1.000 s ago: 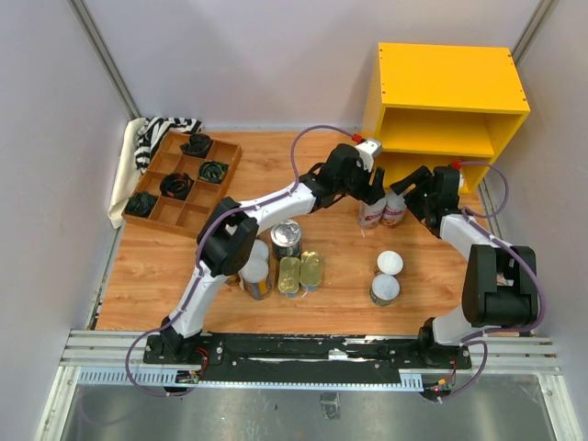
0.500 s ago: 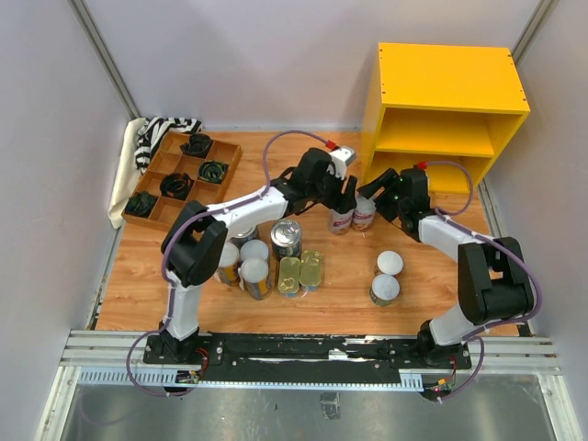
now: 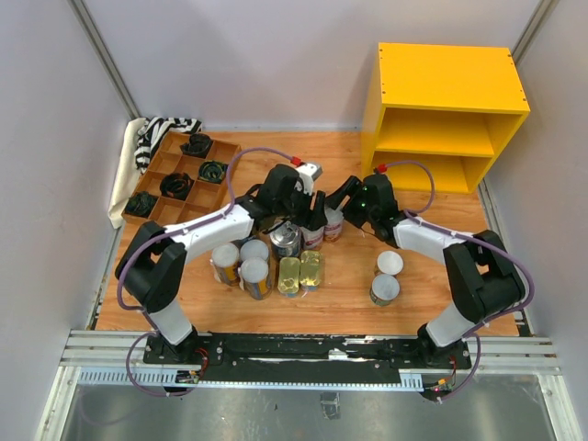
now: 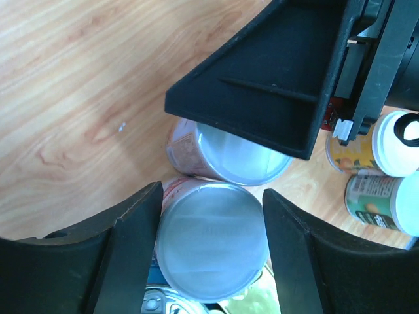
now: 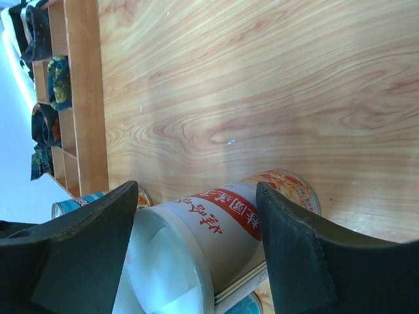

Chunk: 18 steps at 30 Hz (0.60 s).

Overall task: Place and organize the canned foods onto the counter
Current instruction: Move the canned food to the center of the board.

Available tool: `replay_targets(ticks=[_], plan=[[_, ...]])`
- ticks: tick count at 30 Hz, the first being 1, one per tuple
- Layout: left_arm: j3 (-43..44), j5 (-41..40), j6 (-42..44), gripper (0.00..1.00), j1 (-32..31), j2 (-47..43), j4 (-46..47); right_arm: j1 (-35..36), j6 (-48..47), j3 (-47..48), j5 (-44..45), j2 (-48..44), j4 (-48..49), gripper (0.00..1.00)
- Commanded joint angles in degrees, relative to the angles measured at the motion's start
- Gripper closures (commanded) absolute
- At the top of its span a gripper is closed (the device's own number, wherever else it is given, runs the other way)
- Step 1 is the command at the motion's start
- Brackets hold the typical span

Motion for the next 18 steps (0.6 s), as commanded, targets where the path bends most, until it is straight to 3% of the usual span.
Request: replay_targets(ticks=[1, 6, 9, 11, 15, 18], plan=[[-3.4, -0.2, -2.3, 0.33, -0.3, -4.1, -2.2, 6.6, 1.4, -2.6, 1.9, 0.5, -5.2, 0.30], [-6.6, -1.8, -3.0, 0.33, -0.3, -9.3, -2.7, 9.5, 2.3, -4.4, 4.6, -2.6, -5.5, 0.28], [-6.4, -3.5, -2.1, 0.31, -0.3, -11.6, -3.9, 9.0, 1.9, -5.0, 7.6, -5.1, -7.6, 0.20], [-5.1, -4.0, -1.2, 0.26, -0.3, -12.3, -4.4, 7.1, 0.8, -4.9, 8.3, -7.2, -10.0, 0.14], [0.2, -2.1, 1.2, 0.05, -0.3, -12.3, -5.7, 0.9, -3.8, -3.5, 11.2, -14.8, -18.6, 0.07], [4.8, -0.5, 4.7, 0.01, -2.3, -11.6, -5.1, -3.1, -7.6, -2.5, 17.9, -24.9, -26.5, 0.02]])
